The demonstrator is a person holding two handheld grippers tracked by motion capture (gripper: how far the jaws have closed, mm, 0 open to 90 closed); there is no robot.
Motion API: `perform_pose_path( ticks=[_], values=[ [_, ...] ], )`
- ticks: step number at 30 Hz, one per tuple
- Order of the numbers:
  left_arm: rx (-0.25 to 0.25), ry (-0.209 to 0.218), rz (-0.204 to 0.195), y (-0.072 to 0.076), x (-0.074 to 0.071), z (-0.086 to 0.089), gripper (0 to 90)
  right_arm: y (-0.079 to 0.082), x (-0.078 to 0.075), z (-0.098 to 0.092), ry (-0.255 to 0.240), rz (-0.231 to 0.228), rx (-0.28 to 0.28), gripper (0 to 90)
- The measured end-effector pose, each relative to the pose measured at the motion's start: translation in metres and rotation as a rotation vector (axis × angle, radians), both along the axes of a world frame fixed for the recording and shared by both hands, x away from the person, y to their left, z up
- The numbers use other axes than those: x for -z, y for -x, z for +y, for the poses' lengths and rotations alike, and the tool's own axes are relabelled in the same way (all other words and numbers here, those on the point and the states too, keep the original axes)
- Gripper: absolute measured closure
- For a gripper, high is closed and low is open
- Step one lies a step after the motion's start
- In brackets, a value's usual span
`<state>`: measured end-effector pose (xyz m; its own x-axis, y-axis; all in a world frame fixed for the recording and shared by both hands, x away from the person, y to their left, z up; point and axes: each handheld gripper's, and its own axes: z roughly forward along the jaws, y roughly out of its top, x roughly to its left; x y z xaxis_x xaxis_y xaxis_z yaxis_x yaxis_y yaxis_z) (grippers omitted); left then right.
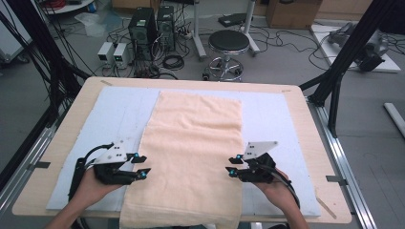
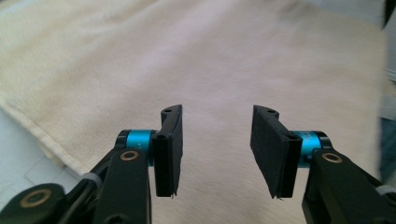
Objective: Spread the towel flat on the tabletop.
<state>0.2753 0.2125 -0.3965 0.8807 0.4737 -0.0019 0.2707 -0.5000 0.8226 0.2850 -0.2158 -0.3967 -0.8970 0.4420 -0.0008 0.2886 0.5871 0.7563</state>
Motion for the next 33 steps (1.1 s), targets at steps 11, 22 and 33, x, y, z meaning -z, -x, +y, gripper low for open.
perform_pose_path(
  ticks=[11, 22, 33],
  values=[
    [0.010, -0.112, 0.081, -0.034, 0.041, -0.012, 78.7, -0.029, 0.039, 0.010, 0.067, 0.119, -0.016, 83.5],
    [0.078, -0.077, 0.024, 0.029, 0.009, 0.000, 86.3, 0.022, 0.011, 0.008, 0.058, 0.049, -0.095, 86.8],
    [0.062, -0.024, -0.013, 0.042, -0.010, 0.012, 65.3, 0.059, -0.018, 0.004, 0.030, -0.034, -0.114, 67.3]
  ],
)
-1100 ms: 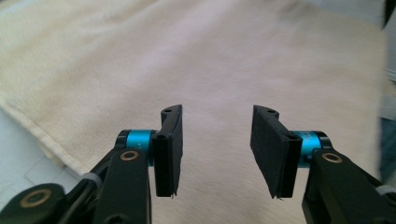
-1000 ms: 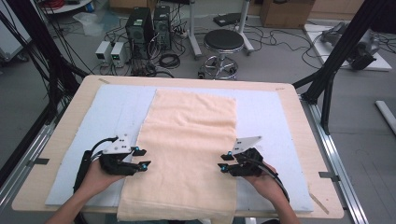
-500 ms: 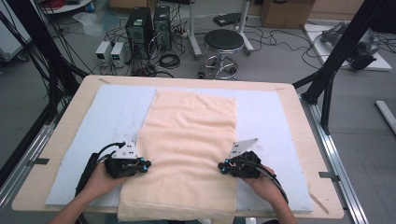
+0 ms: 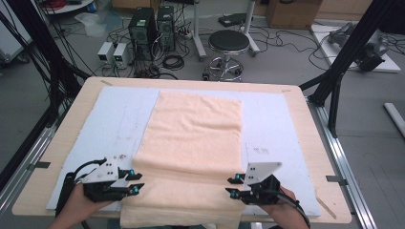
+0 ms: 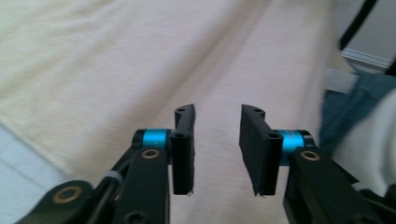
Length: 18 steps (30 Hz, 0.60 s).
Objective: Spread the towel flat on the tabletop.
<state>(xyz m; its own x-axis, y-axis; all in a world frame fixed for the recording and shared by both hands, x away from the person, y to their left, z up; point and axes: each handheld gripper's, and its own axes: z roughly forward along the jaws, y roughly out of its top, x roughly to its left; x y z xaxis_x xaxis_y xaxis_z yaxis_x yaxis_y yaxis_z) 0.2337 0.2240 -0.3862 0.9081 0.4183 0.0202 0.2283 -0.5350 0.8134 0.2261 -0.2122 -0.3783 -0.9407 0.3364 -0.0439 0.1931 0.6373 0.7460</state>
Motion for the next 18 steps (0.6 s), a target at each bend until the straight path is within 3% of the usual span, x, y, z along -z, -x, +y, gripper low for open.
perform_pose_path(
  ticks=[2, 4, 8, 10, 14, 16, 18],
  values=[
    [-0.059, -0.005, -0.009, -0.018, 0.005, -0.003, 59.4, -0.020, 0.005, -0.001, 0.015, -0.016, 0.056, 64.7],
    [-0.090, -0.008, 0.007, -0.033, 0.010, -0.006, 53.2, -0.040, 0.010, -0.001, 0.005, -0.013, 0.095, 63.0],
    [-0.142, 0.004, 0.014, -0.062, 0.018, -0.015, 53.8, -0.078, 0.020, -0.001, 0.001, 0.004, 0.158, 63.1],
    [-0.160, 0.014, 0.007, -0.071, 0.020, -0.017, 55.3, -0.090, 0.025, -0.002, 0.003, 0.008, 0.176, 63.3],
    [-0.215, 0.004, 0.028, -0.093, 0.026, -0.017, 58.2, -0.111, 0.037, -0.007, 0.053, 0.015, 0.234, 61.7],
    [-0.235, 0.008, 0.058, -0.102, 0.031, -0.016, 58.4, -0.119, 0.043, -0.009, 0.072, 0.033, 0.263, 60.3],
    [-0.268, -0.027, 0.100, -0.111, 0.039, -0.014, 60.8, -0.125, 0.048, -0.009, 0.092, 0.045, 0.278, 61.4]
  ],
)
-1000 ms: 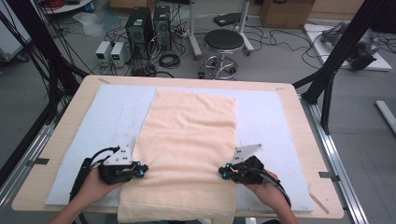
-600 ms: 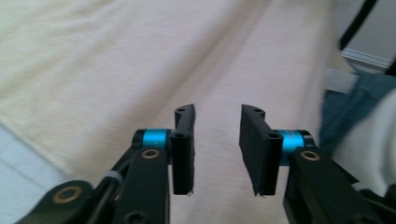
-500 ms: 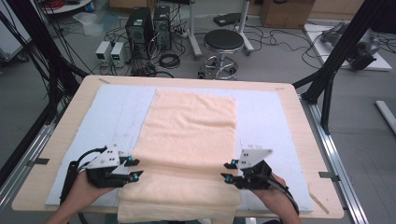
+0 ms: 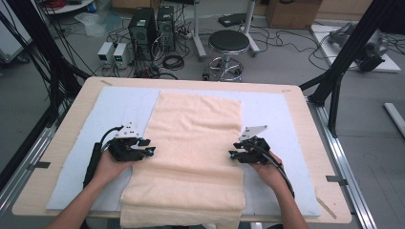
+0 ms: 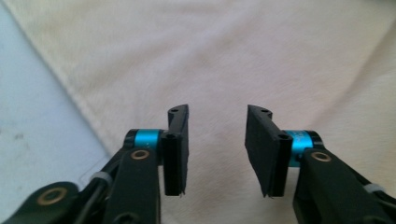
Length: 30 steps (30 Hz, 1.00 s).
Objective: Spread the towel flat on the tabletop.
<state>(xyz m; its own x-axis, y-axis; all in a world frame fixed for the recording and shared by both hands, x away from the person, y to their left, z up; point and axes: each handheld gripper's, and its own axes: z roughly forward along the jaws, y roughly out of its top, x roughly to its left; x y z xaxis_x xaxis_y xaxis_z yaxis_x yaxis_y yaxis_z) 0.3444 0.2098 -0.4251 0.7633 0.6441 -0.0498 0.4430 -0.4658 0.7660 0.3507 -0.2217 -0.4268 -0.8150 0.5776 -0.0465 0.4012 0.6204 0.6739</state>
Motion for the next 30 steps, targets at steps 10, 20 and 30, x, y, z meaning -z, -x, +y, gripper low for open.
perform_pose_path(
  ticks=[10, 20, 30],
  values=[
    [-0.038, -0.055, 0.007, -0.010, 0.011, -0.008, 87.3, -0.023, 0.000, 0.002, 0.011, 0.030, 0.020, 86.9],
    [-0.180, -0.032, -0.050, -0.054, -0.004, -0.019, 85.4, -0.065, -0.013, 0.001, 0.024, -0.023, 0.135, 85.4],
    [-0.038, 0.043, -0.060, -0.018, -0.019, 0.006, 67.3, -0.023, -0.029, -0.005, -0.063, 0.004, 0.004, 63.3]
  ],
)
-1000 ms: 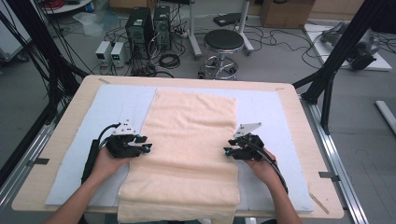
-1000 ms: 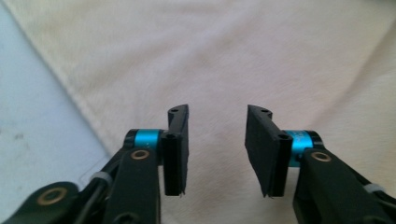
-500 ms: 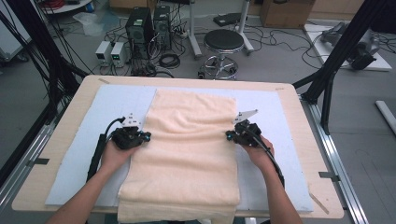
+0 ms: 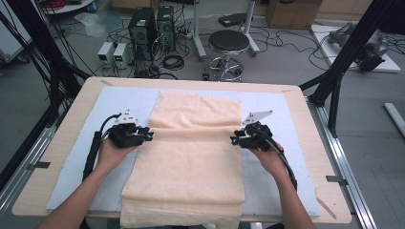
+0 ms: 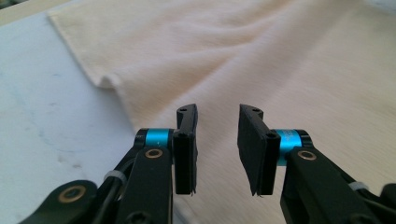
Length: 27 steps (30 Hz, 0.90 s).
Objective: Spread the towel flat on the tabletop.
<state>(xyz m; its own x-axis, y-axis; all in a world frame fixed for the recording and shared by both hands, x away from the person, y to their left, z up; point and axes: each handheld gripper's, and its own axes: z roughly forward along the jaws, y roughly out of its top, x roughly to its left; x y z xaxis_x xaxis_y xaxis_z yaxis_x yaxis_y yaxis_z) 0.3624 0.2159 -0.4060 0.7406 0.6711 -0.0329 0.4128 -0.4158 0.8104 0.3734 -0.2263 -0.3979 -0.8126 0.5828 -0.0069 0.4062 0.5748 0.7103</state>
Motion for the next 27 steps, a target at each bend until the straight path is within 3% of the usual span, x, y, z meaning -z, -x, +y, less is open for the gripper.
perform_pose_path(
  ticks=[1, 3, 6, 9, 11, 13, 14, 16, 18, 20, 23, 25, 27],
  values=[
    [0.022, -0.002, 0.007, 0.007, 0.000, 0.001, 66.6, 0.004, -0.001, 0.001, 0.008, -0.005, -0.013, 62.9],
    [0.076, -0.022, 0.008, 0.024, 0.001, 0.002, 63.4, 0.024, -0.001, 0.003, 0.016, -0.063, -0.048, 62.1],
    [0.161, -0.034, 0.021, 0.045, 0.010, 0.000, 59.5, 0.047, 0.006, 0.004, -0.026, -0.025, -0.094, 60.3],
    [0.220, -0.081, 0.035, 0.060, 0.022, -0.003, 56.6, 0.060, 0.016, 0.006, -0.018, -0.013, -0.123, 59.3],
    [0.238, -0.114, 0.065, 0.061, 0.029, -0.006, 57.1, 0.066, 0.024, 0.009, 0.010, 0.003, -0.138, 59.5],
    [0.248, -0.110, 0.054, 0.062, 0.031, -0.007, 61.5, 0.068, 0.032, 0.012, 0.041, 0.026, -0.152, 62.2],
    [0.247, -0.109, 0.058, 0.061, 0.031, -0.007, 67.3, 0.069, 0.036, 0.014, 0.049, 0.036, -0.161, 64.4],
    [0.237, -0.107, 0.056, 0.060, 0.031, -0.010, 77.3, 0.069, 0.038, 0.013, 0.019, 0.049, -0.147, 74.3],
    [0.234, -0.138, 0.045, 0.059, 0.029, -0.015, 84.7, 0.066, 0.037, 0.013, 0.013, 0.062, -0.148, 85.4],
    [0.218, -0.147, 0.011, 0.059, 0.024, -0.019, 86.0, 0.066, 0.033, 0.017, 0.051, 0.044, -0.153, 86.8],
    [0.172, -0.085, -0.024, 0.050, 0.012, -0.017, 86.1, 0.059, 0.017, 0.015, 0.041, -0.003, -0.121, 86.7],
    [0.118, -0.053, -0.041, 0.038, 0.005, -0.015, 85.9, 0.048, 0.007, 0.012, 0.058, -0.035, -0.088, 86.4],
    [0.045, -0.013, -0.057, 0.021, 0.001, -0.014, 85.7, 0.036, 0.000, 0.010, 0.044, -0.055, -0.052, 86.1]
  ],
)
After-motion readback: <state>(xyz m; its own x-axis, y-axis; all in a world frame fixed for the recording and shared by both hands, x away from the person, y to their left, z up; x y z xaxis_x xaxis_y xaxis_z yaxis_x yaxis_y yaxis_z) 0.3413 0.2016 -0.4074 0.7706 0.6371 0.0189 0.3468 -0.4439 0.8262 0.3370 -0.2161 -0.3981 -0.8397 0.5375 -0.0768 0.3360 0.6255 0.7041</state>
